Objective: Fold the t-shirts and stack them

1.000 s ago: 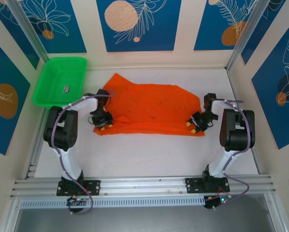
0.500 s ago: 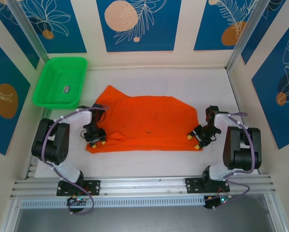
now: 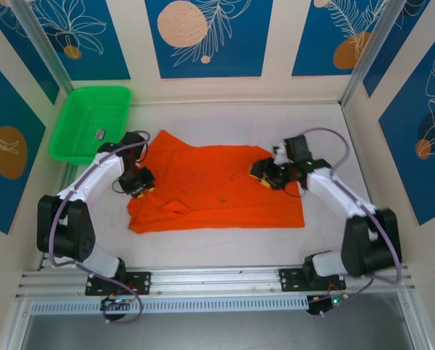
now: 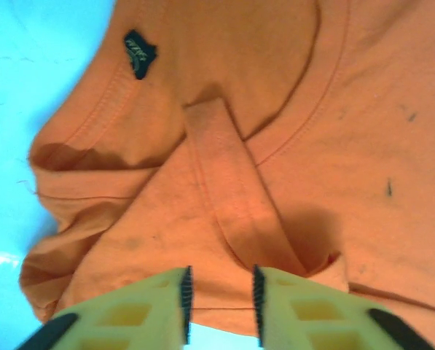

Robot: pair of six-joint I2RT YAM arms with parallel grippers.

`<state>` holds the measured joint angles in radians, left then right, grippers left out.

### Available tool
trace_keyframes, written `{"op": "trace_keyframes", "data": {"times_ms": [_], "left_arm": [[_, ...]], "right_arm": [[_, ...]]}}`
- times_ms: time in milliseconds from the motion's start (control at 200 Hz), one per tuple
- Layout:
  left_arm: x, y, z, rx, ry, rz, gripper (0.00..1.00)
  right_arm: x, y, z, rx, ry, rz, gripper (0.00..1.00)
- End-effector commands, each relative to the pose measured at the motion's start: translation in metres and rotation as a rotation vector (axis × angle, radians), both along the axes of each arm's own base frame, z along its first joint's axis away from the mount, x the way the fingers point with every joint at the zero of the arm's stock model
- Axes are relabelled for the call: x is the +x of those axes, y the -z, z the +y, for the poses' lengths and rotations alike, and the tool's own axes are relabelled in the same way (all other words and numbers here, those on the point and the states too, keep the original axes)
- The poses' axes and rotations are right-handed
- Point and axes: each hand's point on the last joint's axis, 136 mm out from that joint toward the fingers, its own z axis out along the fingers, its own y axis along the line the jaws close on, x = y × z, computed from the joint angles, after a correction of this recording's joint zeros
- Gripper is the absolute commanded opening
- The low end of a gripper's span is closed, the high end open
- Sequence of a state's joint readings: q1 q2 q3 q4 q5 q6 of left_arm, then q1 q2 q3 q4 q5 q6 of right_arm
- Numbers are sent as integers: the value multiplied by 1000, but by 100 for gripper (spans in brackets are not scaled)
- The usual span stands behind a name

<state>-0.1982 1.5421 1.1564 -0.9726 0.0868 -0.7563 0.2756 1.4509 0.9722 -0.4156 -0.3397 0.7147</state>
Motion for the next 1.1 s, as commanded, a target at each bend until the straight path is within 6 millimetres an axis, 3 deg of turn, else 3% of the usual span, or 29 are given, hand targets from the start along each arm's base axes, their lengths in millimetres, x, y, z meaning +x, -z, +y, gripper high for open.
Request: {"op": "trace_keyframes", "data": {"times_ms": [0,80,180,405,545,945,1095], "left_arm": [[-12,17,-11,-101,-1,76,20],[-23,29,-5,-96,6,118,15],[-36,43,2,-102,-4,169,14],[-39,65,5,-102,28,246,12],[-35,72,11,-59,58,285,13],[-35,78,12,-63,82,337,14],[-36,76,13,-58,82,331,14]], "right_arm": [[0,-5,75,124,-310,13,46],[-5,5,116,112,-466,51,40],[-8,15,159,139,-588,76,40],[-24,37,218,110,-758,155,49],[-30,50,230,61,-784,158,55],[-28,79,240,-19,-785,203,49],[-32,79,243,-7,-798,209,49]]}}
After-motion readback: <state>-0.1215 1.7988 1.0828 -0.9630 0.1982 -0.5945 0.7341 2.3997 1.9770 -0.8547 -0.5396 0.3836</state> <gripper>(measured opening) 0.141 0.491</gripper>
